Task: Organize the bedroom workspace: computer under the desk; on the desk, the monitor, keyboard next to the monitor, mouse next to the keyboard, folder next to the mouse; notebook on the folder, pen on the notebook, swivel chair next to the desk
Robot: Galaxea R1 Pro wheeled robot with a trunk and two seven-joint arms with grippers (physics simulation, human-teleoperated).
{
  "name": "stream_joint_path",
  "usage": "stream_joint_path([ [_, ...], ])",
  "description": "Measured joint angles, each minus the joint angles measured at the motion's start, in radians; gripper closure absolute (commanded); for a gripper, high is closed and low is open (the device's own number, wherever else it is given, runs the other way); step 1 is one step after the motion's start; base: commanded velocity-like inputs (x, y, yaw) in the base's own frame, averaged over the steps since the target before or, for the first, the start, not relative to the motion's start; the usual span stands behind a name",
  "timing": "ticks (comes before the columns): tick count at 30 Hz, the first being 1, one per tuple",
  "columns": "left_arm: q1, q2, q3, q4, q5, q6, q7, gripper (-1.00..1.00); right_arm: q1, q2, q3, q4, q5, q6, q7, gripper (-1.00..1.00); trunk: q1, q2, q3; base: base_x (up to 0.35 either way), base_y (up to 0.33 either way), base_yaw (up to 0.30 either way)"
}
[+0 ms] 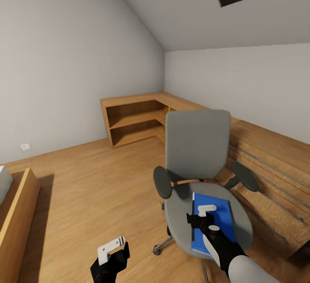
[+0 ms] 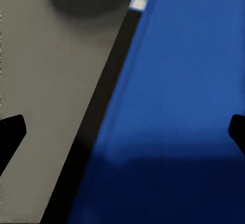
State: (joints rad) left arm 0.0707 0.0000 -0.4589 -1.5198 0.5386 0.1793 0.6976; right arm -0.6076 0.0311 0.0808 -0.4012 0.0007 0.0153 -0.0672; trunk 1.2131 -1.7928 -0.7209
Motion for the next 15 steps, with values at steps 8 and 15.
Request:
stream_joint_path([
  [8, 0.0, -0.001, -0.001, 0.004, 0.001, 0.0, 0.0, -1.0, 0.0, 0.0, 0.0, 0.0, 0.0, 0.0, 0.0, -1.0, 0.0, 0.0, 0.0, -0.198, 0.0, 0.0],
  [15, 0.0, -0.001, -0.005, 0.032, -0.001, 0.0, -0.002, -1.0, 0.0, 0.0, 0.0, 0.0, 0.0, 0.0, 0.001, -1.0, 0.0, 0.0, 0.0, -0.025, 0.0, 0.0],
])
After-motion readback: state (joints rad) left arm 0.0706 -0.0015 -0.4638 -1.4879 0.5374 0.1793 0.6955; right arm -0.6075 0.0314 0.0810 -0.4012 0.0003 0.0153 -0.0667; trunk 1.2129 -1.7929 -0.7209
